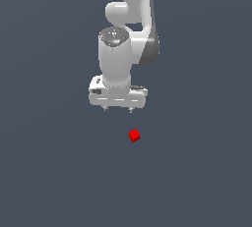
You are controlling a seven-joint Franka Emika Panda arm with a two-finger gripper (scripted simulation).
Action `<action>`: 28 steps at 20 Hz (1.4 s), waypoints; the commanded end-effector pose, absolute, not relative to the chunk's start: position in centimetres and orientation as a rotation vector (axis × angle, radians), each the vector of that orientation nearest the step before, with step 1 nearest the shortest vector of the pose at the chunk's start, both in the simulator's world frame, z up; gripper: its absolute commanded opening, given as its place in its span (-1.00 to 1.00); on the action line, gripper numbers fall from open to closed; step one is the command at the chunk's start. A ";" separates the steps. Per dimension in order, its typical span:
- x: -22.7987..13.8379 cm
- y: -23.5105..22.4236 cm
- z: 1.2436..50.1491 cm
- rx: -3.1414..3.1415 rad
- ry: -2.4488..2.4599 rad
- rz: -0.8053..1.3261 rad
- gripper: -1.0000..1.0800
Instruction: Pick up the red cube and move it to a goal position.
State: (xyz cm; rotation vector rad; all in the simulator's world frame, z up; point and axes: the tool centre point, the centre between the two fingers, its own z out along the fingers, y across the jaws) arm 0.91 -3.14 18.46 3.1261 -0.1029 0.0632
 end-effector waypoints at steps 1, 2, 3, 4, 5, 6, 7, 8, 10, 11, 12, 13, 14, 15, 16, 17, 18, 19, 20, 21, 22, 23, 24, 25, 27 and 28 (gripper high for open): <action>0.9 -3.1 18.5 3.126 -0.103 0.063 0.92; 0.9 -3.1 18.4 3.126 -0.102 0.063 0.92; 0.9 -3.1 18.4 3.126 -0.098 0.063 0.92; 1.0 -3.1 18.2 3.127 -0.091 0.062 0.92; 1.1 -3.0 18.0 3.127 -0.082 0.062 0.92; 1.1 -2.9 17.8 3.128 -0.071 0.061 0.92; 1.2 -2.8 17.5 3.129 -0.056 0.060 0.92; 1.4 -2.7 17.2 3.129 -0.040 0.059 0.92; 1.7 -2.4 16.4 3.131 0.002 0.056 0.92; 1.8 -2.2 15.9 3.131 0.026 0.054 0.92; 2.0 -2.0 15.3 3.132 0.054 0.052 0.92; 2.2 -1.7 14.7 3.132 0.084 0.050 0.92; 2.4 -1.5 14.1 3.131 0.116 0.047 0.92; 2.6 -1.2 13.4 3.131 0.151 0.045 0.92; 2.8 -0.9 12.6 3.130 0.189 0.042 0.92; 3.0 -0.5 11.8 3.128 0.229 0.039 0.92; 3.3 -0.2 10.9 3.126 0.272 0.036 0.92; 3.5 0.2 10.0 3.122 0.318 0.032 0.92; 3.7 0.6 9.2 3.118 0.362 0.029 0.92; 3.9 1.0 8.3 3.114 0.404 0.026 0.92; 4.1 1.4 7.5 3.109 0.443 0.023 0.92; 4.2 1.7 6.8 3.104 0.480 0.020 0.92; 4.3 2.0 6.1 3.099 0.514 0.018 0.92; 4.5 2.4 5.5 3.094 0.546 0.015 0.92; 4.6 2.9 4.4 3.084 0.601 0.011 0.92; 4.7 3.1 3.9 3.080 0.625 0.009 0.92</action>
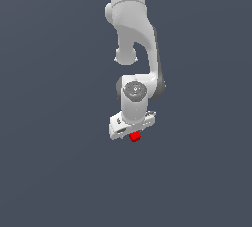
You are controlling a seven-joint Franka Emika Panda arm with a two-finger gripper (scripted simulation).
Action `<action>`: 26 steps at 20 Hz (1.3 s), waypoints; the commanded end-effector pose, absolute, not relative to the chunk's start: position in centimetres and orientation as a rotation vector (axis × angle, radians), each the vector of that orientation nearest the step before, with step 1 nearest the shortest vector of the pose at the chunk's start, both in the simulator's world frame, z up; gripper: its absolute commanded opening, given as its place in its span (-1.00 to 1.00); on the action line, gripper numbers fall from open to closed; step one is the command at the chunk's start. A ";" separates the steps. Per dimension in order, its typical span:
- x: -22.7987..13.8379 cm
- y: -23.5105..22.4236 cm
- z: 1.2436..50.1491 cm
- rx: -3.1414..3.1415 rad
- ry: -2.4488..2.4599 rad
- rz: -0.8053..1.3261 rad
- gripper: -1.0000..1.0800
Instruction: Pick up the red cube and move it to a goal position.
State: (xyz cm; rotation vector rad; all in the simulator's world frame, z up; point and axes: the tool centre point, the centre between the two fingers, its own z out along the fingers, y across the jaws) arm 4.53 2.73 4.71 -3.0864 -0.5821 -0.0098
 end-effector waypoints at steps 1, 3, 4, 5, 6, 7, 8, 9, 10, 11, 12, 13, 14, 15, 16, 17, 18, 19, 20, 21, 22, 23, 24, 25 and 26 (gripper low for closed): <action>4.8 3.3 3.5 -3.073 -0.646 -0.007 0.92; 4.9 3.7 2.8 -3.066 -0.680 -0.004 0.92; 4.9 3.8 2.6 -3.063 -0.694 -0.003 0.92; 4.9 3.9 2.3 -3.060 -0.705 -0.002 0.92; 5.0 4.0 2.2 -3.059 -0.713 -0.001 0.92; 5.0 4.1 2.1 -3.058 -0.719 -0.001 0.92; 5.0 4.1 2.0 -3.057 -0.723 0.000 0.92; 5.0 4.1 2.0 -3.057 -0.724 0.000 0.92; 5.0 4.1 2.0 -3.057 -0.724 0.000 -1.00; 5.0 4.1 2.0 -3.057 -0.724 0.000 -1.00; 5.0 4.1 2.0 -3.057 -0.724 0.000 -1.00; 5.0 4.1 2.0 -3.057 -0.724 0.000 -1.00; 5.0 4.1 2.0 -3.057 -0.724 0.000 -1.00; 5.0 4.1 2.0 -3.057 -0.724 0.000 -1.00; 5.0 4.1 2.0 -3.057 -0.724 0.000 -1.00; 5.0 4.1 2.0 -3.057 -0.724 0.000 -1.00; 5.0 4.1 2.0 -3.057 -0.724 0.000 -1.00; 5.0 4.1 2.0 -3.057 -0.724 0.000 -1.00; 5.0 4.1 2.0 -3.057 -0.723 0.000 -1.00; 5.0 4.1 2.0 -3.057 -0.723 0.000 -1.00; 5.0 4.0 2.1 -3.057 -0.723 0.000 -1.00; 5.0 4.0 2.3 -3.057 -0.723 0.000 -1.00; 5.0 3.9 2.5 -3.057 -0.723 0.000 -1.00; 5.0 3.8 2.8 -3.057 -0.723 0.000 -1.00; 5.0 3.6 3.1 -3.057 -0.723 0.000 -1.00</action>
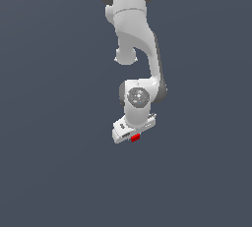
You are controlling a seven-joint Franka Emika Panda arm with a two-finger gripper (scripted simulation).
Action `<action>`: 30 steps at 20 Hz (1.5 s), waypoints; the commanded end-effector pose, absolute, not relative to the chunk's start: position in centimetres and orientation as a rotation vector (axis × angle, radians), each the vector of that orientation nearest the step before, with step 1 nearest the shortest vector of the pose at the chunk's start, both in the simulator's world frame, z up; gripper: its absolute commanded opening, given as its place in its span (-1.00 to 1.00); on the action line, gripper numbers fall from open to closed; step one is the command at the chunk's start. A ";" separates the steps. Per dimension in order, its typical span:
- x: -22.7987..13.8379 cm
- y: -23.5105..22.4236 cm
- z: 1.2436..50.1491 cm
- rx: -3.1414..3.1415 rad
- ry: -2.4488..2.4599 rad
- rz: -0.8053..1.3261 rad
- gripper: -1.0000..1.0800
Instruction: Pick up the red cube and move it to a goal position.
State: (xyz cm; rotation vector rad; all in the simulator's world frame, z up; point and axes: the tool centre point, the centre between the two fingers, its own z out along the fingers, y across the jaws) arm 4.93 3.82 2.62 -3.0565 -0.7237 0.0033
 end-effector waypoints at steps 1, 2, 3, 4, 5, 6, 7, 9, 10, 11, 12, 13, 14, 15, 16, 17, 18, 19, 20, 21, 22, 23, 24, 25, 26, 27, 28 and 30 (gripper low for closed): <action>5.0 3.5 3.5 -3.057 -0.723 0.000 -1.00; 5.0 3.3 4.0 -3.057 -0.723 0.000 -1.00; 5.1 3.1 4.5 -3.057 -0.723 0.000 -1.00; 5.1 2.9 5.2 -3.057 -0.723 0.000 -1.00; 5.1 2.6 5.8 -3.057 -0.723 0.000 -1.00; 5.1 2.3 6.6 -3.057 -0.723 0.000 -1.00; 5.2 2.0 7.4 -3.057 -0.723 0.000 -1.00; 5.2 1.3 9.2 -3.057 -0.724 0.000 -1.00; 5.3 1.0 10.2 -3.057 -0.724 0.000 -1.00; 5.3 0.6 11.3 -3.057 -0.724 0.000 -1.00; 5.4 0.2 12.4 -3.057 -0.724 0.000 -1.00; 5.4 -0.3 13.5 -3.057 -0.724 0.000 -1.00; 5.5 -0.7 14.6 -3.057 -0.724 0.000 -1.00; 5.5 -1.1 15.7 -3.056 -0.725 0.000 -1.00; 5.6 -1.5 16.9 -3.056 -0.725 0.000 -1.00; 5.6 -1.9 18.0 -3.056 -0.725 0.000 -1.00; 5.7 -2.3 19.1 -3.056 -0.725 0.000 -1.00; 5.8 -2.8 20.2 -3.056 -0.725 0.000 -1.00; 5.8 -3.2 21.3 -3.056 -0.725 0.000 -1.00; 5.9 -3.6 22.4 -3.056 -0.725 0.000 -1.00; 6.0 -4.0 23.5 -3.056 -0.725 0.000 -1.00; 6.0 -4.4 24.6 -3.056 -0.725 0.000 -1.00; 6.1 -4.8 25.6 -3.056 -0.725 0.000 -1.00; 6.2 -5.1 26.6 -3.056 -0.725 0.000 -1.00; 6.3 -5.5 27.5 -3.056 -0.725 0.000 -1.00; 6.4 -5.8 28.3 -3.056 -0.725 0.000 -1.00; 6.4 -6.1 29.1 -3.056 -0.725 0.000 -1.00; 6.6 -6.6 30.4 -3.056 -0.725 0.000 -1.00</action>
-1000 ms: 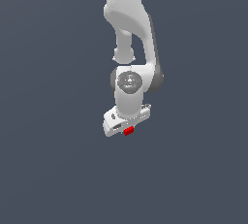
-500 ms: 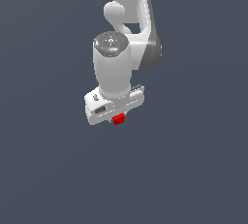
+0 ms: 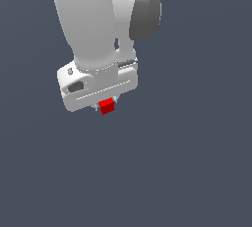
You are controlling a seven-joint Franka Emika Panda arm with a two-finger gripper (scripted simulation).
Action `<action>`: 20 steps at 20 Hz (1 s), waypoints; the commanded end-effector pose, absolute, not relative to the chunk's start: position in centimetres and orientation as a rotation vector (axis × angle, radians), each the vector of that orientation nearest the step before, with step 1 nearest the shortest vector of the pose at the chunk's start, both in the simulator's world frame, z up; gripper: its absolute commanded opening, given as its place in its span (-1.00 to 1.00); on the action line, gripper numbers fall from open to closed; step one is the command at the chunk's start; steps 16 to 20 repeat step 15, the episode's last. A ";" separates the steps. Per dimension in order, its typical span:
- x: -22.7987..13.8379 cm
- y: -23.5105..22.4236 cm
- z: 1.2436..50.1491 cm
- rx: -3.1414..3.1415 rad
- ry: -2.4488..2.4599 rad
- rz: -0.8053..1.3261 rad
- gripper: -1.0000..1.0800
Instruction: Pick up the red cube and move it to a goal position.
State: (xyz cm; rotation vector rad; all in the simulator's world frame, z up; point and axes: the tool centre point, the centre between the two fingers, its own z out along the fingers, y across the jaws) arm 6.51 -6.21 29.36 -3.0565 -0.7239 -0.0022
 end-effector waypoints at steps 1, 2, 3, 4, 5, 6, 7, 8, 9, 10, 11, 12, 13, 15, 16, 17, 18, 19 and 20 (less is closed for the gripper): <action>6.7 -6.8 31.0 -3.056 -0.725 0.000 -1.00; 6.7 -7.0 31.6 -3.056 -0.725 0.000 -1.00; 6.8 -7.2 32.0 -3.056 -0.725 0.000 -1.00; 6.8 -7.4 32.4 -3.056 -0.725 0.000 -1.00; 6.9 -7.5 32.8 -3.056 -0.725 0.000 -1.00; 6.9 -7.6 33.1 -3.056 -0.725 0.000 -1.00; 7.0 -7.7 33.4 -3.056 -0.725 0.000 -1.00; 7.0 -7.8 33.6 -3.056 -0.725 0.000 -1.00; 7.1 -7.9 33.8 -3.057 -0.724 0.000 -1.00; 7.1 -7.9 33.9 -3.057 -0.724 0.000 -1.00; 7.1 -8.0 33.9 -3.057 -0.724 0.000 -1.00; 7.1 -8.0 34.0 -3.057 -0.724 0.000 -1.00; 7.1 -8.0 33.9 -3.057 -0.724 0.000 -1.00; 7.2 -7.9 33.9 -3.057 -0.724 0.000 -1.00; 7.2 -7.9 33.9 -3.057 -0.724 0.000 -1.00; 7.2 -7.9 33.9 -3.057 -0.724 0.000 -1.00; 7.2 -7.9 33.9 -3.057 -0.724 0.000 -1.00; 7.2 -7.9 33.9 -3.057 -0.724 0.000 -1.00; 7.2 -7.9 33.9 -3.057 -0.724 0.000 -1.00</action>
